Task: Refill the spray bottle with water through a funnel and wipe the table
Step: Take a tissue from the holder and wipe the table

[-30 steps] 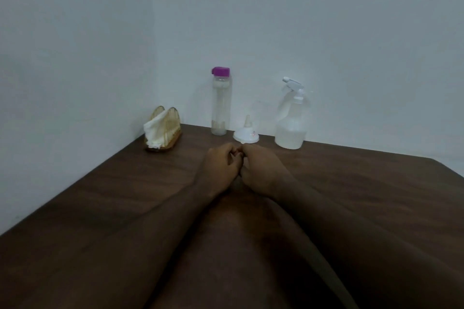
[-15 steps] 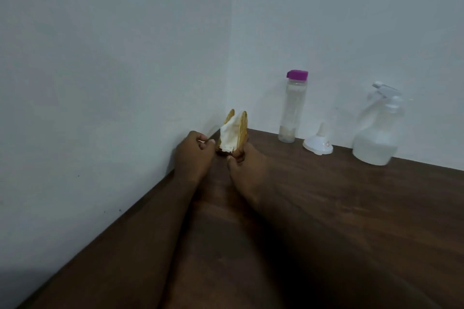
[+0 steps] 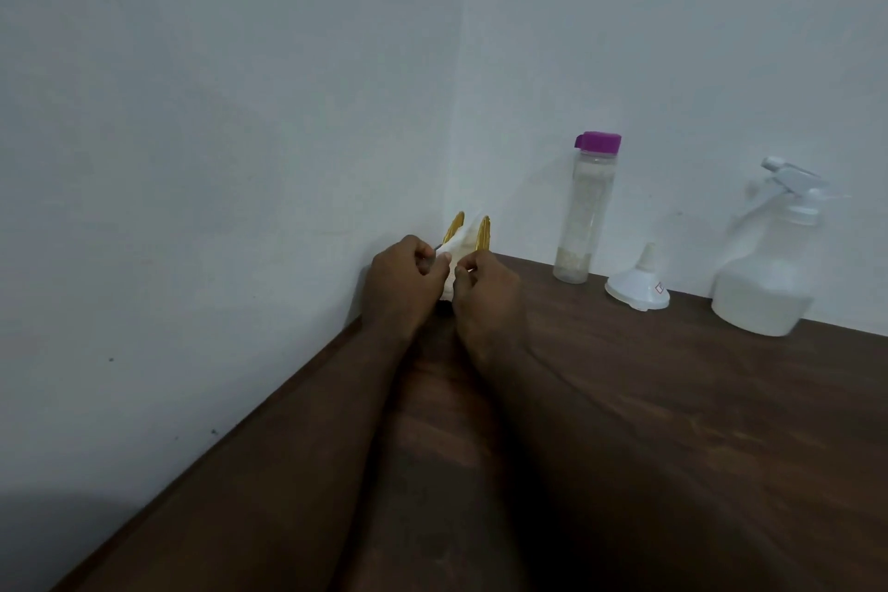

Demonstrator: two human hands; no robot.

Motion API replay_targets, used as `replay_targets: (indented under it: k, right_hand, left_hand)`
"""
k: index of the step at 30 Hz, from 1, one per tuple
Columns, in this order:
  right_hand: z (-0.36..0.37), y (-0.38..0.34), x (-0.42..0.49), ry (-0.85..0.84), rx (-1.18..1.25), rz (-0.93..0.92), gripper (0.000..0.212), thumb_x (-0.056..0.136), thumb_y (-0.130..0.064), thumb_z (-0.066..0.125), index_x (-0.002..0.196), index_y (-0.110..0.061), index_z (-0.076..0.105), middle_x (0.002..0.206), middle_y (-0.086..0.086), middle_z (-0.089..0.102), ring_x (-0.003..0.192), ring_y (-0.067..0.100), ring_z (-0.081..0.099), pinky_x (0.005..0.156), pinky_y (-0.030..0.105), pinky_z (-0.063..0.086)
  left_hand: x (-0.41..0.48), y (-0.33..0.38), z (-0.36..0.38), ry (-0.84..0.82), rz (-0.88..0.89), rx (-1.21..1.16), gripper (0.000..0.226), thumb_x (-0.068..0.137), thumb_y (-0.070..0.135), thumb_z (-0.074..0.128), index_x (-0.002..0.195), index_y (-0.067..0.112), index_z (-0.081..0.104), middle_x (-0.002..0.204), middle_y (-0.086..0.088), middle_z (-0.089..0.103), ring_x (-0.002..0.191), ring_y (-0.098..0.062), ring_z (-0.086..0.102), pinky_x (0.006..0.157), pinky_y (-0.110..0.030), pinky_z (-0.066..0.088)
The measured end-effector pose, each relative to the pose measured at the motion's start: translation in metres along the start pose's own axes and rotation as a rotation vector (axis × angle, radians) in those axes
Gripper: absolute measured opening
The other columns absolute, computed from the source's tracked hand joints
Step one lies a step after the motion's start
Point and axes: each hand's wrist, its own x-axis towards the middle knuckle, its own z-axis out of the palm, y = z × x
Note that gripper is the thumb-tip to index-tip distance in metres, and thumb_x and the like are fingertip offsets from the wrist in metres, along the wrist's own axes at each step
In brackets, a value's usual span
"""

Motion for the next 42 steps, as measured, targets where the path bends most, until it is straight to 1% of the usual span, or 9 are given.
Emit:
replay_targets:
  k: [5, 10, 15, 23, 26, 32, 34, 38, 42]
  right_hand:
    - [0.006, 0.002, 0.011, 0.036, 0.084, 0.003, 0.023, 0.098, -0.022, 0.053, 0.109, -0.011, 0.070, 0.107, 0.007, 0.073, 0.096, 0.020, 0.067, 0.072, 0.021, 0.041]
    - [0.009, 0.003, 0.016, -0.007, 0.170, -0.002, 0.026, 0.094, -0.028, 0.060, 0.113, -0.013, 0.070, 0.100, 0.006, 0.075, 0.085, 0.025, 0.071, 0.079, 0.041, 0.057]
    - [0.011, 0.005, 0.019, -0.008, 0.121, -0.061, 0.023, 0.094, -0.029, 0.061, 0.110, -0.017, 0.073, 0.102, 0.001, 0.075, 0.085, 0.010, 0.064, 0.071, 0.021, 0.043]
    - [0.011, 0.006, 0.020, 0.017, 0.088, -0.100, 0.021, 0.097, -0.026, 0.054, 0.098, -0.013, 0.072, 0.095, 0.002, 0.072, 0.072, 0.007, 0.053, 0.059, 0.019, 0.040]
    - [0.012, 0.005, 0.020, 0.004, 0.119, -0.100, 0.021, 0.095, -0.027, 0.057, 0.097, -0.014, 0.073, 0.092, 0.001, 0.073, 0.076, 0.009, 0.058, 0.066, 0.025, 0.043]
    - [0.010, 0.004, 0.019, 0.005, 0.133, -0.079, 0.018, 0.095, -0.023, 0.056, 0.094, -0.012, 0.070, 0.081, -0.005, 0.063, 0.062, -0.001, 0.052, 0.051, 0.006, 0.037]
    - [0.009, 0.004, 0.019, 0.017, 0.147, -0.062, 0.017, 0.094, -0.020, 0.055, 0.094, -0.010, 0.069, 0.085, 0.001, 0.068, 0.069, 0.009, 0.058, 0.058, 0.012, 0.041]
    - [0.006, 0.003, 0.019, 0.040, 0.187, -0.014, 0.020, 0.095, -0.020, 0.054, 0.097, -0.007, 0.070, 0.091, 0.011, 0.072, 0.086, 0.026, 0.066, 0.076, 0.039, 0.053]
    - [0.004, 0.004, 0.017, 0.010, 0.228, 0.005, 0.019, 0.095, -0.019, 0.056, 0.097, -0.006, 0.070, 0.091, 0.012, 0.073, 0.085, 0.028, 0.068, 0.078, 0.044, 0.055]
  left_hand:
    - [0.005, -0.006, -0.001, -0.024, -0.020, -0.074, 0.015, 0.091, 0.021, 0.062, 0.092, 0.010, 0.071, 0.087, -0.003, 0.072, 0.075, -0.014, 0.064, 0.067, -0.023, 0.051]
    - [0.008, -0.011, -0.003, -0.085, -0.107, -0.181, 0.015, 0.092, 0.023, 0.060, 0.091, 0.015, 0.073, 0.080, 0.003, 0.071, 0.074, -0.018, 0.068, 0.071, -0.040, 0.058]
    - [0.008, -0.012, -0.002, -0.136, -0.122, -0.227, 0.016, 0.092, 0.026, 0.059, 0.088, 0.021, 0.073, 0.076, 0.006, 0.071, 0.070, -0.015, 0.068, 0.070, -0.040, 0.059]
    - [0.008, -0.010, -0.003, -0.160, -0.125, -0.230, 0.018, 0.091, 0.030, 0.059, 0.082, 0.026, 0.073, 0.072, 0.010, 0.071, 0.068, -0.013, 0.068, 0.068, -0.041, 0.060]
    - [0.008, -0.010, -0.004, -0.160, -0.128, -0.246, 0.017, 0.091, 0.027, 0.059, 0.080, 0.028, 0.072, 0.073, 0.010, 0.072, 0.069, -0.012, 0.069, 0.069, -0.042, 0.060]
    - [0.008, -0.011, -0.002, -0.174, -0.117, -0.218, 0.017, 0.092, 0.028, 0.057, 0.087, 0.024, 0.073, 0.078, 0.007, 0.073, 0.071, -0.015, 0.070, 0.071, -0.044, 0.060]
    - [0.009, -0.011, -0.003, -0.130, -0.124, -0.194, 0.018, 0.093, 0.026, 0.055, 0.086, 0.021, 0.071, 0.078, 0.003, 0.072, 0.072, -0.019, 0.069, 0.071, -0.045, 0.059]
    - [0.008, -0.008, -0.004, -0.013, -0.163, -0.217, 0.010, 0.091, 0.021, 0.056, 0.095, 0.015, 0.063, 0.085, -0.005, 0.069, 0.079, -0.028, 0.067, 0.074, -0.045, 0.057]
    - [0.000, 0.002, -0.002, 0.061, 0.095, -0.038, 0.016, 0.082, 0.019, 0.068, 0.097, 0.019, 0.060, 0.086, 0.003, 0.061, 0.074, -0.017, 0.061, 0.067, -0.032, 0.052]
